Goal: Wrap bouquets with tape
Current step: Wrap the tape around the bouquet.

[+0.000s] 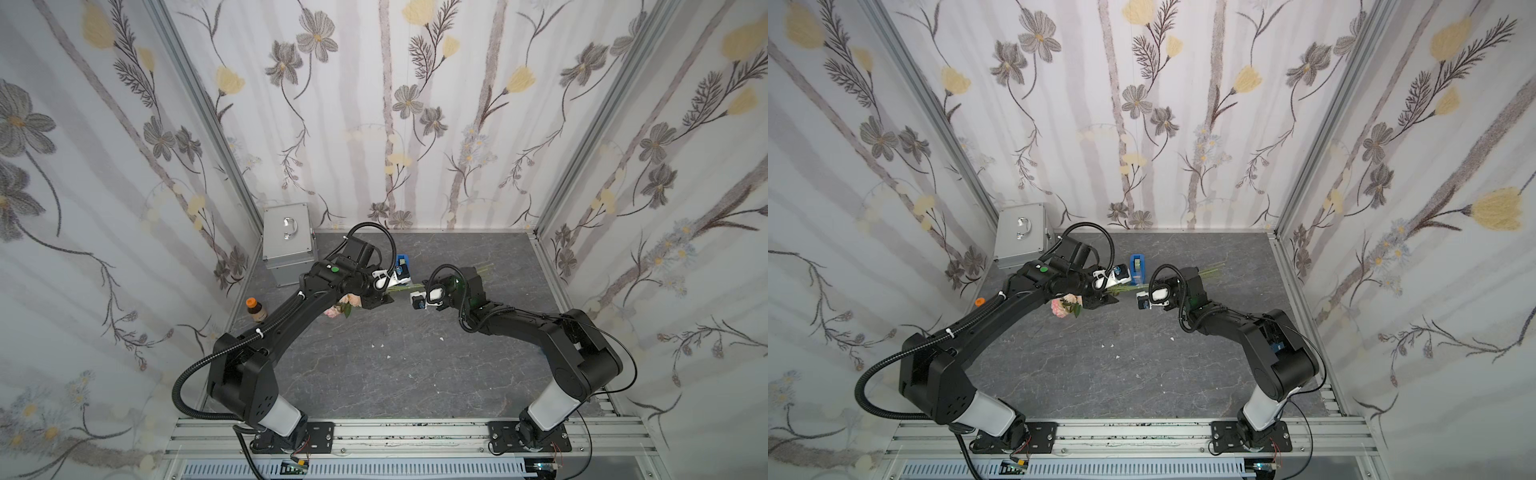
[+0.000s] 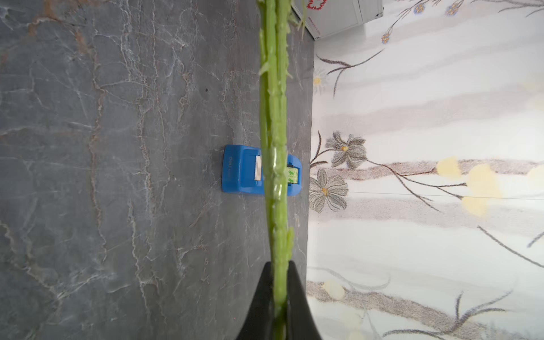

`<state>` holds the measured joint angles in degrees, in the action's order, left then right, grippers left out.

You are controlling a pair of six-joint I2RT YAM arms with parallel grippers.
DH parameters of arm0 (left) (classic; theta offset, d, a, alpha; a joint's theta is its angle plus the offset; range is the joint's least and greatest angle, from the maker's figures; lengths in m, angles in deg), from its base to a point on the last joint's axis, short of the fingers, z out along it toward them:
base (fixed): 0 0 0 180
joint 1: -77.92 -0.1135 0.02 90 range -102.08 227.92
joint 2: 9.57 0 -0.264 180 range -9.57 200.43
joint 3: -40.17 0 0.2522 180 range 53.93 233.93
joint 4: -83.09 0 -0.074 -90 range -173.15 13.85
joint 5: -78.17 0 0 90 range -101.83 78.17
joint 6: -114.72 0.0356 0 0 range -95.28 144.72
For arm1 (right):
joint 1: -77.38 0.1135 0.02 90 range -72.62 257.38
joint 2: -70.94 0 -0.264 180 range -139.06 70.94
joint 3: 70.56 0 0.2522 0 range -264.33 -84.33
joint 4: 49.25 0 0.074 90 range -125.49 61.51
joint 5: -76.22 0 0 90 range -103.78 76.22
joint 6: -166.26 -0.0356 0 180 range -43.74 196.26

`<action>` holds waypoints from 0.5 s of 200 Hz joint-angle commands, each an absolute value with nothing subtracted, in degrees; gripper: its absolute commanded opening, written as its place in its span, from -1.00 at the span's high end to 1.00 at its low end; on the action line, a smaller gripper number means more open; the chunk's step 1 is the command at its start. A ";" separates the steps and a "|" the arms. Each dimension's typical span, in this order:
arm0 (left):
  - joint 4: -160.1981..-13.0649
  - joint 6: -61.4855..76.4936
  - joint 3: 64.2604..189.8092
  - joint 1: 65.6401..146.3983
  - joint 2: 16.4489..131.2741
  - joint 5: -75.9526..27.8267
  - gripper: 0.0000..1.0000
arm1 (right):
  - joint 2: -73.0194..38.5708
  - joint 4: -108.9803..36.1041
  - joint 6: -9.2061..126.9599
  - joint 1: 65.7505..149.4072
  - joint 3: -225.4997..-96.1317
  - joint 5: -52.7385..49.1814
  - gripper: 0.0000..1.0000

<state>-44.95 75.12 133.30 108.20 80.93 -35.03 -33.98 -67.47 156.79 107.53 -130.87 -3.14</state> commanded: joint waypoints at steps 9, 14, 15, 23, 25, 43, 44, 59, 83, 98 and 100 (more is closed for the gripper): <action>-35.77 77.08 141.07 108.07 87.76 -36.31 -0.17 | -33.19 -81.99 158.89 108.49 -128.26 -0.99 1.00; -34.77 77.07 142.52 107.98 89.16 -36.11 -0.17 | -33.21 -84.14 158.52 108.70 -127.56 -1.00 1.00; -34.57 77.09 142.83 108.03 89.36 -36.10 -0.18 | -33.21 -84.47 158.35 108.73 -127.52 -0.93 1.00; -32.35 77.79 145.12 108.05 91.80 -36.31 -0.18 | -33.14 -85.51 157.44 108.84 -127.48 -0.50 1.00; -31.89 77.98 145.63 108.04 92.44 -36.37 -0.18 | -33.17 -85.35 157.40 108.91 -127.48 -0.50 1.00; -26.69 79.27 150.72 107.93 97.44 -36.29 -0.18 | -32.74 -85.41 157.64 109.43 -124.91 -0.39 1.00; -26.49 79.33 150.97 107.91 97.77 -36.28 -0.18 | -32.76 -85.59 157.64 109.44 -124.83 -0.36 1.00; -23.83 80.01 154.20 107.67 100.90 -36.32 -0.15 | -32.47 -87.48 157.65 109.70 -123.63 -0.65 1.00; -21.98 80.29 157.56 107.63 104.25 -37.27 0.01 | -32.37 -87.65 157.73 110.20 -122.79 -0.21 1.00; -21.00 80.33 158.26 107.64 105.10 -39.59 0.03 | -32.91 -88.11 157.75 110.53 -122.65 -0.92 1.00; -20.94 80.48 158.26 107.70 105.17 -39.84 0.02 | -33.05 -88.37 157.80 110.58 -122.65 -1.18 1.00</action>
